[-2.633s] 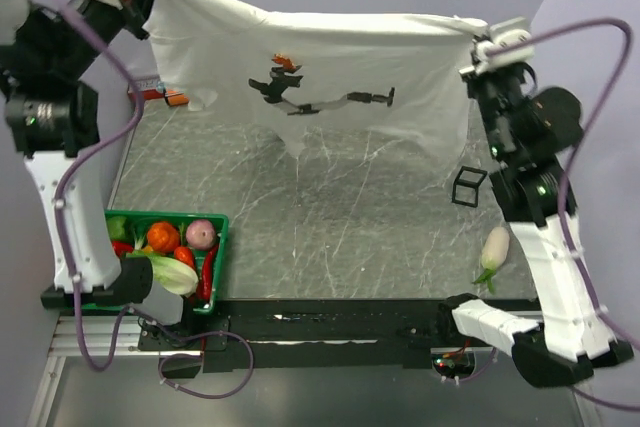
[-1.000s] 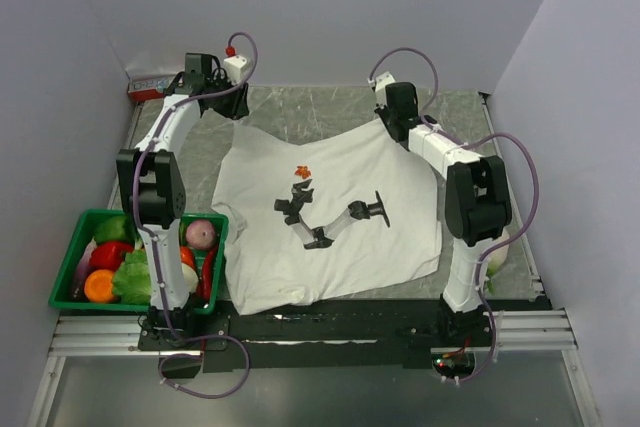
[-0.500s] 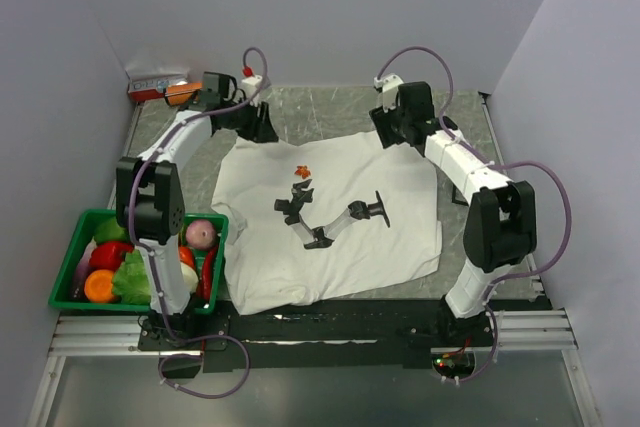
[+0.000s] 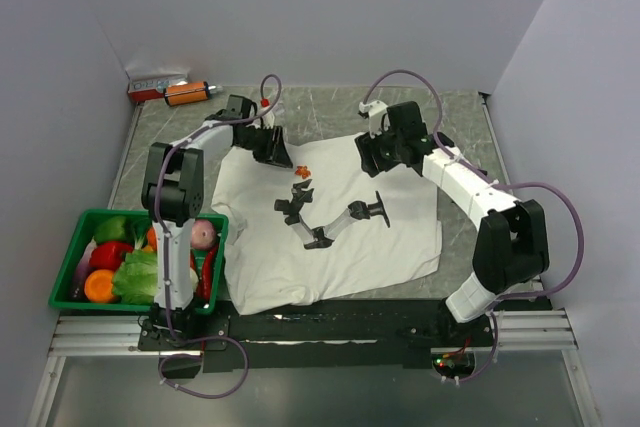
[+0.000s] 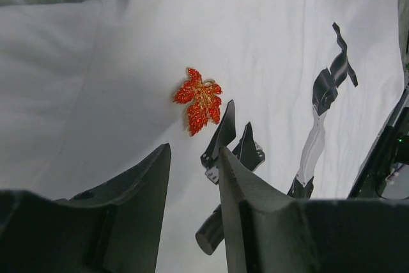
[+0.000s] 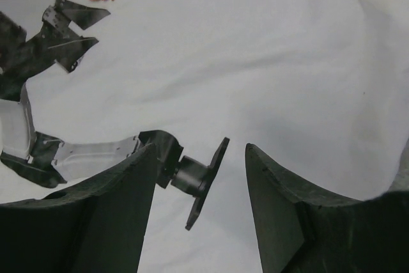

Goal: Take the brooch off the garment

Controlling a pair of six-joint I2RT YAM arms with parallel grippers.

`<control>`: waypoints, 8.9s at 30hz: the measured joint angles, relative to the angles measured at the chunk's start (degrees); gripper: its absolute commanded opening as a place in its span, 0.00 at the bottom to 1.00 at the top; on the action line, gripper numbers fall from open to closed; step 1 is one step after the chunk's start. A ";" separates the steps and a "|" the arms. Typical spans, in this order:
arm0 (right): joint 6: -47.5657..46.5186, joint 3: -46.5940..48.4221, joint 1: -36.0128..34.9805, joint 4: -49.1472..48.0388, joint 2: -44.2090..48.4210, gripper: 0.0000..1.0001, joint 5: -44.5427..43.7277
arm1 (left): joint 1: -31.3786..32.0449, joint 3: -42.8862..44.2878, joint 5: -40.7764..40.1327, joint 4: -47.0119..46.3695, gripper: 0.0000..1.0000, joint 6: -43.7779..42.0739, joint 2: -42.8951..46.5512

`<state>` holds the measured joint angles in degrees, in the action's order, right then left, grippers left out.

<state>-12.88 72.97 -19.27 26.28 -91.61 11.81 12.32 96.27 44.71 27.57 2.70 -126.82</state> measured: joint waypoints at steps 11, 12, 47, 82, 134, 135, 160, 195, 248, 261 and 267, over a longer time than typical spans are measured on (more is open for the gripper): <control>-0.42 -1.11 -0.09 0.42 0.74 0.64 -1.03 | 2.05 0.48 1.14 -0.33 0.40 2.73 -2.45; -0.46 -1.11 -0.09 0.35 0.74 0.64 -1.07 | 2.16 0.50 1.14 -0.35 0.40 2.73 -2.54; -2.82 -2.05 -0.13 0.42 0.79 0.62 -0.63 | 2.62 2.82 7.30 0.68 0.01 3.67 -5.99; -51.58 -16.15 -14.27 -33.86 -4.11 0.43 22.99 | 1.73 -15.10 37.18 -30.84 0.01 38.07 -0.94; -4.17 -13.57 -13.86 -24.87 -0.57 0.00 11.04 | 1.40 -18.12 13.31 -17.79 0.51 7.19 12.07; -3.78 -13.62 -13.86 -27.04 -0.55 0.00 10.34 | 1.49 -17.97 13.49 -17.92 0.51 7.37 11.85; 2.82 -9.86 -10.73 -37.35 -5.66 0.00 29.07 | 4.87 -13.35 8.11 -1.79 0.46 -32.30 21.03; 1.75 -9.57 -8.00 -33.66 -5.44 0.39 34.01 | 9.68 -3.10 2.78 20.76 0.01 -52.15 19.71; 5.57 -7.39 -15.37 -41.72 -16.09 0.07 21.75 | 11.02 0.50 -20.22 18.16 0.01 -33.73 19.10; 5.55 -11.37 -13.35 -38.69 -9.53 0.00 19.89 | 11.78 -1.11 -20.55 15.96 0.01 -35.01 19.19; 4.20 -13.75 -12.41 -35.28 -6.25 0.00 20.79 | 12.79 -2.38 -18.67 13.68 0.01 -36.48 19.37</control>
<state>-8.69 59.22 -31.68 -8.99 -97.86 32.60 25.10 93.89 26.04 41.25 -33.78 -107.46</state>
